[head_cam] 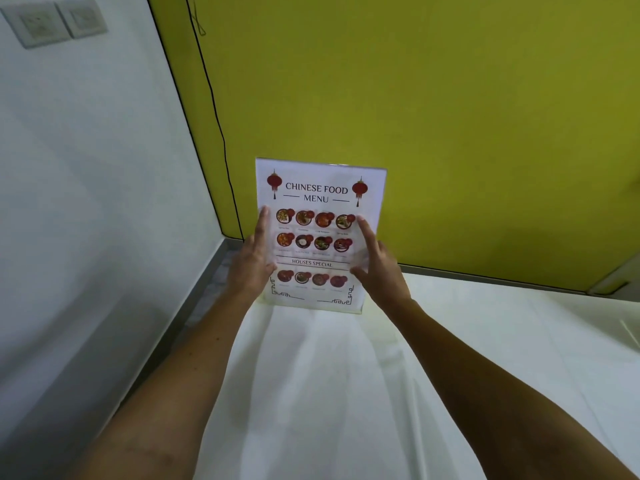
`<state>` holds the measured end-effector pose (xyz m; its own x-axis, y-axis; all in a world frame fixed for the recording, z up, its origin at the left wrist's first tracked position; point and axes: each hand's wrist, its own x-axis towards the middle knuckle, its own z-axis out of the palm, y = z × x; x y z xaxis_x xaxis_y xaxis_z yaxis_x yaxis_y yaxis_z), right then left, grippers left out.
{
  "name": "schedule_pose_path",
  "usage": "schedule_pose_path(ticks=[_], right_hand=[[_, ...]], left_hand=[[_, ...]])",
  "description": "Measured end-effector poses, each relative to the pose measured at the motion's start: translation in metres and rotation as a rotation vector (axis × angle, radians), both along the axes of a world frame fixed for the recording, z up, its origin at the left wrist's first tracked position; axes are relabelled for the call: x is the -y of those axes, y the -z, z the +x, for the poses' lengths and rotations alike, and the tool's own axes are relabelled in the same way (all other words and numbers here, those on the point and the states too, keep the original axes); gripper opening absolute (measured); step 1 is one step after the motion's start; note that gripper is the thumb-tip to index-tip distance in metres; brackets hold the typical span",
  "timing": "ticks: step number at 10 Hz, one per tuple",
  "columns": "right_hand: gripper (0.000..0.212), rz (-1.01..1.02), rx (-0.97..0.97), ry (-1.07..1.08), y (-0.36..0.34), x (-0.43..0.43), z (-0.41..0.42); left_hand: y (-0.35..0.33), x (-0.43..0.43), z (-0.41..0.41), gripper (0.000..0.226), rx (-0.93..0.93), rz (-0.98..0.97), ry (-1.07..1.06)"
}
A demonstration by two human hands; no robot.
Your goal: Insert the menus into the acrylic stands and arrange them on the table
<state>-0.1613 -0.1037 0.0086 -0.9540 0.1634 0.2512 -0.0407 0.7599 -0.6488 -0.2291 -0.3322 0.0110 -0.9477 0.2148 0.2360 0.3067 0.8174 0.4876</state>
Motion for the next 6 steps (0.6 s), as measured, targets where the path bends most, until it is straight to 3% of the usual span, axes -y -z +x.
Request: schedule_pose_path(ticks=[3,5,6], right_hand=[[0.089,-0.023,0.016,-0.057,-0.003,-0.001,0.004],[0.092,-0.025,0.023,-0.088,-0.006,-0.005,0.013],[0.095,-0.014,-0.011,-0.096,-0.005,-0.009,0.016]], left_hand=[[-0.002,-0.001,0.001,0.098,-0.021,-0.012,0.006],[-0.004,-0.008,0.007,0.103,-0.104,-0.05,-0.04],[-0.007,-0.014,0.01,0.099,-0.23,-0.146,-0.083]])
